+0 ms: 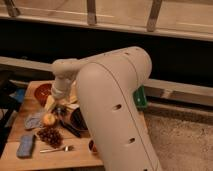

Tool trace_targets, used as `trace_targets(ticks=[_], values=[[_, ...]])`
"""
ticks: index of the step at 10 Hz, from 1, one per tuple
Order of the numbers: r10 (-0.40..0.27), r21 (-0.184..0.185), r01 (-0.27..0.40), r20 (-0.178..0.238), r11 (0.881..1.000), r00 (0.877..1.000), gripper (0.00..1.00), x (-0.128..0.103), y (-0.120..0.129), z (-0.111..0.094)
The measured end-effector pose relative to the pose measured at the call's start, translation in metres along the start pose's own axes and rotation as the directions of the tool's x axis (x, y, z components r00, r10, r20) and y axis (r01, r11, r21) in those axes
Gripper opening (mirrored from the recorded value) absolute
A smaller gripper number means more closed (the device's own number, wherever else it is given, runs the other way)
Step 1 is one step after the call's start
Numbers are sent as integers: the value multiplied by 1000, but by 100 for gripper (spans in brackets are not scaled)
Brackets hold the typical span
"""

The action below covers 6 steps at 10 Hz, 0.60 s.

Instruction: Place brush in red bowl

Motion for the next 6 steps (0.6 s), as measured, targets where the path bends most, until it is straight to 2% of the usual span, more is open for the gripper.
trace_targets(ticks=[6], values=[[2,0,-2,-7,1000,1000,80,1,-1,3]])
